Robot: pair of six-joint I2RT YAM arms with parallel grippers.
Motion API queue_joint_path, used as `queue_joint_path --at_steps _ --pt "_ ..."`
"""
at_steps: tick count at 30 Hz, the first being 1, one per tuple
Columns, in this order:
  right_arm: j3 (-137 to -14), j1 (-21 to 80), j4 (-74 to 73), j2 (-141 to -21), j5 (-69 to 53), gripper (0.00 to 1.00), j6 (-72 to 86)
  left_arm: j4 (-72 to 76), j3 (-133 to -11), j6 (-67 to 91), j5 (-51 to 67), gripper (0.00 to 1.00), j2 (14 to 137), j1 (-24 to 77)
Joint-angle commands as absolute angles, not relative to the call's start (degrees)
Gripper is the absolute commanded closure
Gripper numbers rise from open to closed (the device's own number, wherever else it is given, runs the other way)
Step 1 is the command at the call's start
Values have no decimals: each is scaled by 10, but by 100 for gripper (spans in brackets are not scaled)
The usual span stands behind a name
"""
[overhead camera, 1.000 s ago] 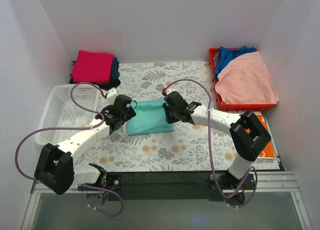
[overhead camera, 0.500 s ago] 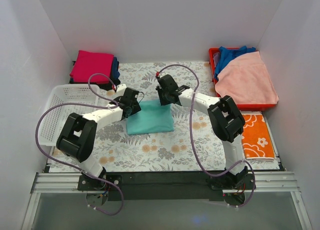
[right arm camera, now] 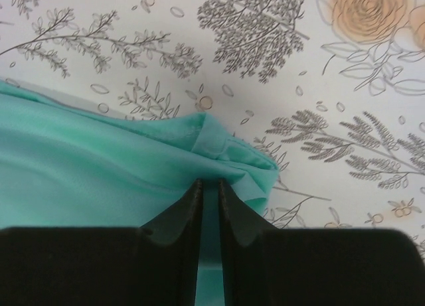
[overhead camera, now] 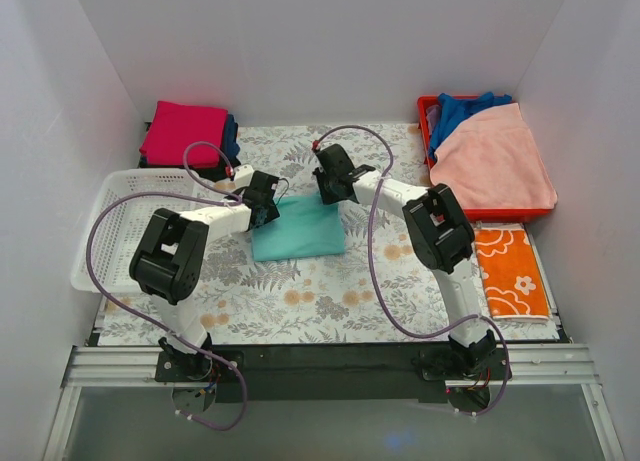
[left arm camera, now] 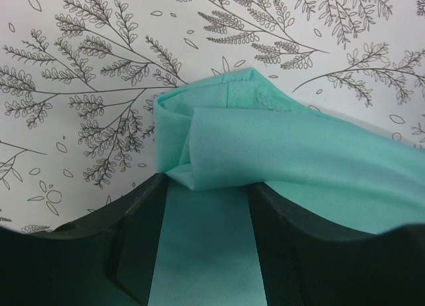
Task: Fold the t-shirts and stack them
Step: Smooth out wrinkles on the folded tshirt
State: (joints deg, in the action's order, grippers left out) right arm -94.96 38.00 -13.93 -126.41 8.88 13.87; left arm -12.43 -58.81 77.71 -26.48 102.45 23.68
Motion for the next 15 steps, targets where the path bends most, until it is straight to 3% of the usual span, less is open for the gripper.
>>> queue_joint_path --at_steps 1,15 --pt "-994 359 -136 -1273 111 80 116 -134 -608 765 -290 49 1026 230" --pt "-871 366 -98 -1110 91 78 119 -143 -614 757 -287 49 974 230"
